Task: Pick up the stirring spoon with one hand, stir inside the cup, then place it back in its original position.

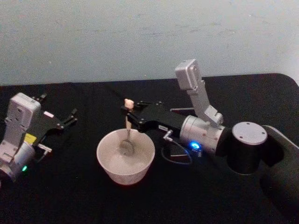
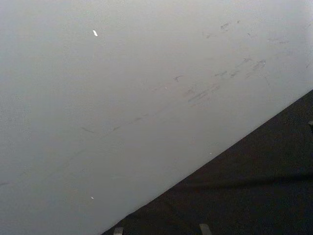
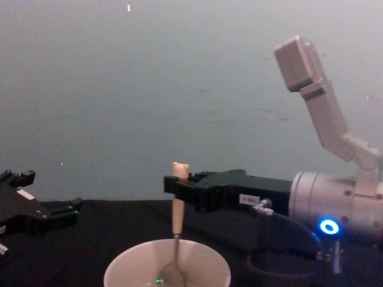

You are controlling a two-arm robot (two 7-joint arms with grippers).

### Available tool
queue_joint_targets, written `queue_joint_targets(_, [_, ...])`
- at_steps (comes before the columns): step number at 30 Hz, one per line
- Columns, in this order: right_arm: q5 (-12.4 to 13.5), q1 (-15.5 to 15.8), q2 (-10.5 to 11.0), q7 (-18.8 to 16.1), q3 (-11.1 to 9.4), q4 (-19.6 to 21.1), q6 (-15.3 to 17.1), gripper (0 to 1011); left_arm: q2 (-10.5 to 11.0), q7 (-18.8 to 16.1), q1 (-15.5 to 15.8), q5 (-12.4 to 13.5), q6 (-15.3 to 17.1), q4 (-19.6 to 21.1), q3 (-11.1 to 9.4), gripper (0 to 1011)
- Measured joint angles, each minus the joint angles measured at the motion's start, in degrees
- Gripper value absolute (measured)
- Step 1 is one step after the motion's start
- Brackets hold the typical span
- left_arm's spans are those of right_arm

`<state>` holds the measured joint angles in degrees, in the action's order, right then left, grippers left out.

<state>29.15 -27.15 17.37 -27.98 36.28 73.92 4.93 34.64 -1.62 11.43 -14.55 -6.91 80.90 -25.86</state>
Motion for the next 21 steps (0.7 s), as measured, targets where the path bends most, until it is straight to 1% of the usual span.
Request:
queue_joint_targets(6, [-0.17,1.15,1.50,-0.12,-1.34,2.02,0.92,212,0.00,0.00,0.00,0.00,0.00,0.00,0.00,1001])
queue_joint_targets(12, [0.36,3.42,4.55,-1.64,-2.62,6.20,3.03,212,0.00,-0.01,0.00,0.00,0.00,0.00,0.00,1001])
queue_joint_targets(15, [1.01,4.56,6.65,-2.85,-3.05,8.52,4.22,212,0.00,0.00,0.00,0.00,0.00,0.00,0.00,1001])
queue_joint_targets(16, [1.01,4.56,6.65,-2.85,-3.05,8.52,4.22,212,0.00,0.00,0.00,0.00,0.00,0.00,0.00,1001])
queue_joint_targets(18, [1.78,5.46,8.28,-3.84,-3.35,10.45,4.94,212,0.00,0.00,0.00,0.00,0.00,0.00,0.00,1001])
queue_joint_targets(20, [2.19,5.81,8.92,-4.34,-3.41,11.32,5.20,212,0.00,0.00,0.00,0.00,0.00,0.00,0.00,1001])
queue_joint_targets(21, [2.64,6.18,9.56,-4.83,-3.43,12.23,5.44,212,0.00,-0.01,0.00,0.00,0.00,0.00,0.00,1001])
